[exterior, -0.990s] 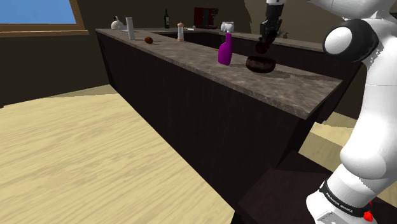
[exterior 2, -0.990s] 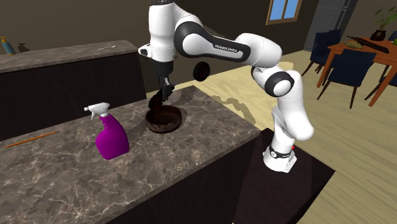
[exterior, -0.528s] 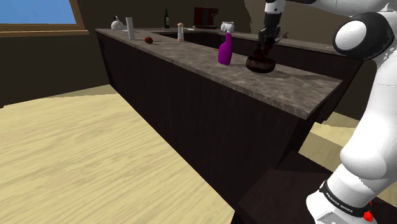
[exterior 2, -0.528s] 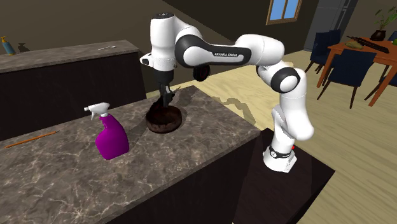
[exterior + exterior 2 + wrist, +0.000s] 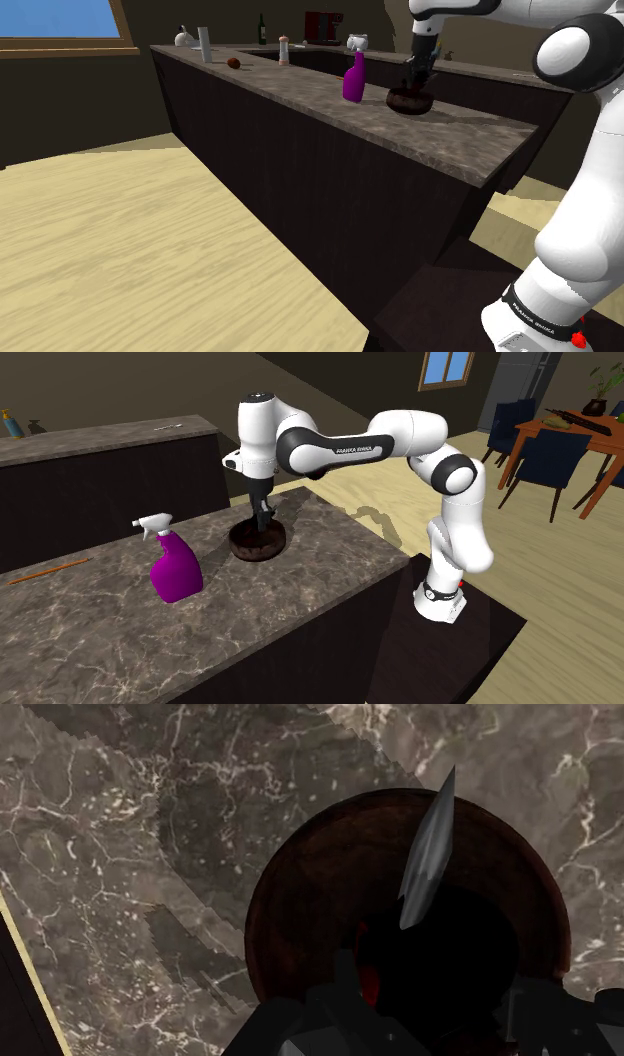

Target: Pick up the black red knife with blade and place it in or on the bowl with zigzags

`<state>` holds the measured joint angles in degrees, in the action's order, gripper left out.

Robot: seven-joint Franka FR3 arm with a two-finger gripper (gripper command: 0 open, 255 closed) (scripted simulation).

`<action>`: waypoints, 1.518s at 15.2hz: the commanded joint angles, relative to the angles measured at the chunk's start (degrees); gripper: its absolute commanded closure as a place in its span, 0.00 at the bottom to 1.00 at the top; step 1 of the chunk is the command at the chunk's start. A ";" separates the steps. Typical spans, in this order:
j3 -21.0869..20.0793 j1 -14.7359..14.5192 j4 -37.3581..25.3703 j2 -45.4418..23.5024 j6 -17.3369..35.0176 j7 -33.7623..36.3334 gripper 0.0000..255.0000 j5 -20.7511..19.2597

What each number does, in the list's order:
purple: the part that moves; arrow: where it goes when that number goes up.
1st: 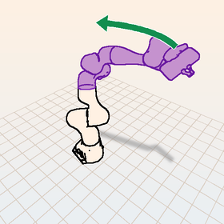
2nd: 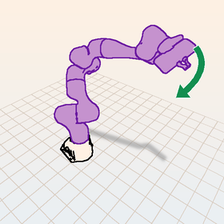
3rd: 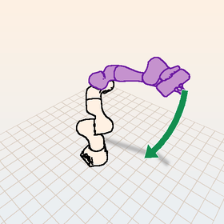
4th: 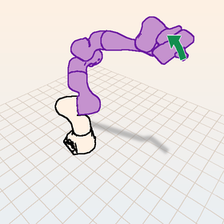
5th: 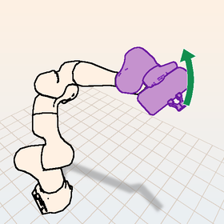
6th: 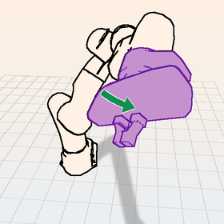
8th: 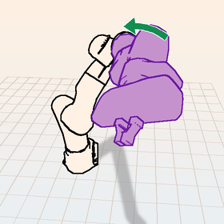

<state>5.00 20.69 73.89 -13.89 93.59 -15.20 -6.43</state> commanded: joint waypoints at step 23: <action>-0.13 -0.29 -10.97 -2.60 -8.35 -0.44 0.00 0.12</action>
<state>4.86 20.40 62.96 -16.46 85.27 -15.63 -6.31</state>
